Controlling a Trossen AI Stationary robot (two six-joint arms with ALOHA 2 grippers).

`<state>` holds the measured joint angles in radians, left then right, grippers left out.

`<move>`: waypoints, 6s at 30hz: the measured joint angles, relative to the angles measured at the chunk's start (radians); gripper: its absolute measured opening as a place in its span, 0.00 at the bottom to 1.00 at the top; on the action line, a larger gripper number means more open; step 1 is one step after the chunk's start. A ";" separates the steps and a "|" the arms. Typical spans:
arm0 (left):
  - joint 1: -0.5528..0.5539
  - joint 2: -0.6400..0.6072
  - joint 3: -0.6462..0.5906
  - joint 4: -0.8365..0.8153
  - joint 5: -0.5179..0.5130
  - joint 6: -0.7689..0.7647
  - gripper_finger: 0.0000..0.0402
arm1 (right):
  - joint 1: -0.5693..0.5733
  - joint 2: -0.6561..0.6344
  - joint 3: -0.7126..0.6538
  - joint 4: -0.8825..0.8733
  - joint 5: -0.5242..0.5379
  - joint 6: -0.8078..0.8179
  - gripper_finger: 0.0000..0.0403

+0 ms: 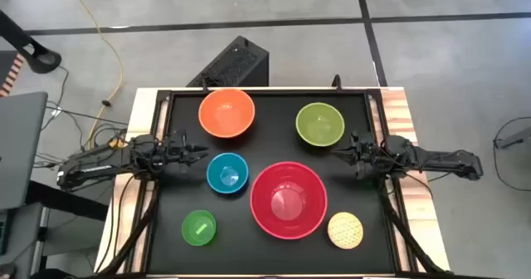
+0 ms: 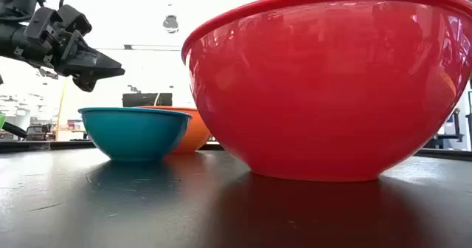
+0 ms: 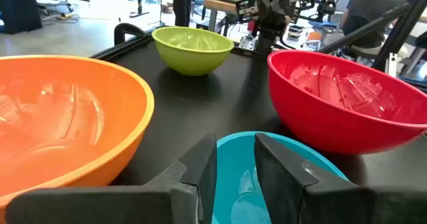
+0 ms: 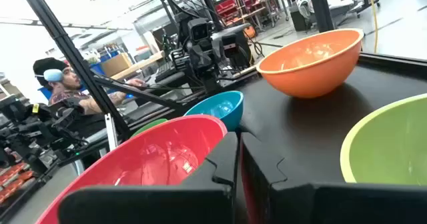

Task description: Nest bowls inside each other

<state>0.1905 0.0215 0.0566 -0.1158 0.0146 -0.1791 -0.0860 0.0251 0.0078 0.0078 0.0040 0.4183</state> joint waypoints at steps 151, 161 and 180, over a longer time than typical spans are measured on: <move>0.777 1.473 1.339 -0.668 0.140 0.249 0.01 | 0.000 0.000 0.000 0.000 0.000 0.000 0.09; 0.359 1.279 1.222 -0.587 0.315 0.126 0.01 | 0.000 0.000 0.000 0.000 0.000 0.000 0.09; -0.159 1.674 1.381 -0.246 0.330 0.029 0.01 | 0.000 0.000 0.000 0.000 0.000 0.000 0.09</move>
<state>0.0319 1.6951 1.4379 -0.3614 0.3445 -0.1505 -0.0856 0.0250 0.0078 0.0082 0.0041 0.4183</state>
